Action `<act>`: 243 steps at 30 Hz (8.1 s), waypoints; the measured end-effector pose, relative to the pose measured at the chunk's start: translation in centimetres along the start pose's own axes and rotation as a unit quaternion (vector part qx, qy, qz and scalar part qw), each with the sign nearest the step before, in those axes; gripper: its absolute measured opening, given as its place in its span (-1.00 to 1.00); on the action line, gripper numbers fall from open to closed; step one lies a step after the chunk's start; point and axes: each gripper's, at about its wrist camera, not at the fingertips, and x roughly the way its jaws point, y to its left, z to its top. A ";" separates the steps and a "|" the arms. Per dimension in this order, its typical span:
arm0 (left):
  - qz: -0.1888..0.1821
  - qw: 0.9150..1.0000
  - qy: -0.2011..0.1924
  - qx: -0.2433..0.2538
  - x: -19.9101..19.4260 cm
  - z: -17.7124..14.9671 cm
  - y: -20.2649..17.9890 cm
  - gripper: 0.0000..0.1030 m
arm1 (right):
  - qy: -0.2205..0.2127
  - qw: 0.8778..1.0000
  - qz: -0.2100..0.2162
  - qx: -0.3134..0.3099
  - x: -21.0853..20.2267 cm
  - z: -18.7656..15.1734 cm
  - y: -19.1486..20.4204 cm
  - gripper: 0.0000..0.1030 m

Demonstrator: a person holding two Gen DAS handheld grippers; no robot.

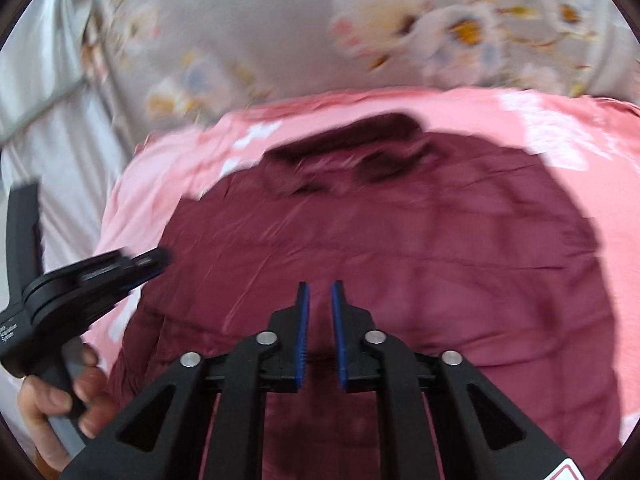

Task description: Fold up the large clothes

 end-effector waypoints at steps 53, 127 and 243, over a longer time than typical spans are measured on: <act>-0.073 0.992 -0.008 -0.104 3.2 2.6 -3.3 0.16 | -0.041 0.974 0.078 0.210 3.1 8.4 -11.4 -0.23; -0.028 0.994 -0.006 -0.101 14.3 13.3 -5.5 0.08 | -0.022 0.931 0.140 0.337 14.6 15.9 -15.5 -0.55; -0.128 0.978 -0.159 -0.050 -41.6 -14.4 9.7 -0.92 | -0.306 0.950 0.054 0.022 -46.4 -25.2 -12.5 -0.93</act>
